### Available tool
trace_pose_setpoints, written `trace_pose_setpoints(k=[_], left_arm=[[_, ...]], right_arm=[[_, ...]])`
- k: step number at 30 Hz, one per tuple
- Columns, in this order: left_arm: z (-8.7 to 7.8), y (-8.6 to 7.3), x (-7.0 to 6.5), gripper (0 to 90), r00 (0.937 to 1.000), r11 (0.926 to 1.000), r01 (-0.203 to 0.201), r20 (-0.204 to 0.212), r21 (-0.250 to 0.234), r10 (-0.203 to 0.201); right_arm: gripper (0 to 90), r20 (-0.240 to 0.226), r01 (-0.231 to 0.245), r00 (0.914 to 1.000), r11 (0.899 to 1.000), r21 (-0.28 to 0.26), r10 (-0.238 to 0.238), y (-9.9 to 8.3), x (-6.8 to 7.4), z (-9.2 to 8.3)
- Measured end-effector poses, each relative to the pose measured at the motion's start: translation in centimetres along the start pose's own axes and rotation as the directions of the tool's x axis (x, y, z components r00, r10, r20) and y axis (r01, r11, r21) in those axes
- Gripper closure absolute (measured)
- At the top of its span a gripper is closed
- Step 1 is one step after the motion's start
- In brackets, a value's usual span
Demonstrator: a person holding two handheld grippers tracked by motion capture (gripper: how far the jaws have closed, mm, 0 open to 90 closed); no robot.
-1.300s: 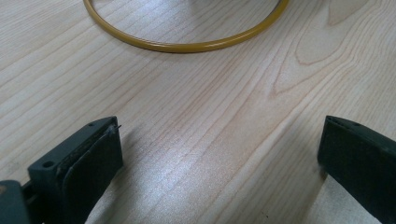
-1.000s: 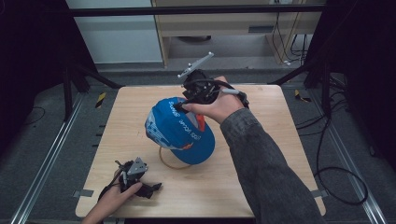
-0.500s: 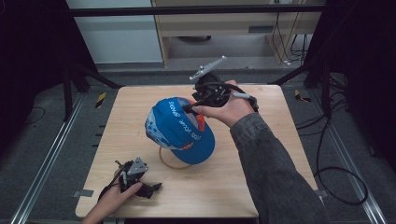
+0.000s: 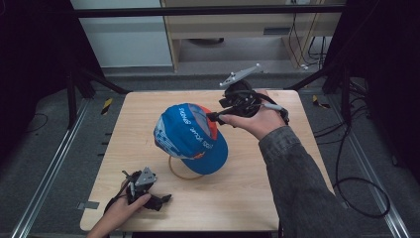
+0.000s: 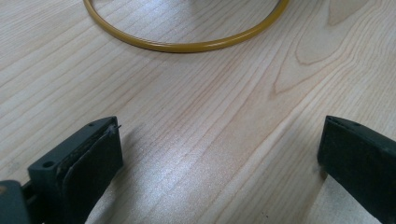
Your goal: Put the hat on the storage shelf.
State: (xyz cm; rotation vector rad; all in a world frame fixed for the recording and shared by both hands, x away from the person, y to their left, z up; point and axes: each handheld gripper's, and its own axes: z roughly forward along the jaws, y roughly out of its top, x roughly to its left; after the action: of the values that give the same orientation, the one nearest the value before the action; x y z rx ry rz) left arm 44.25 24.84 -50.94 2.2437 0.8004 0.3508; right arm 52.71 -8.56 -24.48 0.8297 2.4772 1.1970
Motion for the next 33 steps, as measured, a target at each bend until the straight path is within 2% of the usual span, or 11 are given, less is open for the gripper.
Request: trace_pose_setpoints(k=[20, 25, 33], left_arm=[[0.0, 0.0, 0.0, 0.0, 1.0000, 1.0000, 0.001, -0.001, -0.001, -0.001], [0.0, 0.0, 0.0, 0.0, 1.0000, 1.0000, 0.001, -0.002, -0.004, -0.001], [0.0, 0.0, 0.0, 0.0, 1.0000, 1.0000, -0.001, -0.004, -0.004, 0.001]], right_arm=[[14.4, 0.076, -0.066, 0.9946, 0.996, -0.052, 0.070, -2.8, -1.7, -2.3], [7.7, 0.113, -0.077, 0.9899, 0.993, -0.087, 0.087, -3.6, -2.3, -3.3], [6.3, 0.168, -0.085, 0.9800, 0.987, -0.137, 0.107, -6.0, -3.0, -4.7]])
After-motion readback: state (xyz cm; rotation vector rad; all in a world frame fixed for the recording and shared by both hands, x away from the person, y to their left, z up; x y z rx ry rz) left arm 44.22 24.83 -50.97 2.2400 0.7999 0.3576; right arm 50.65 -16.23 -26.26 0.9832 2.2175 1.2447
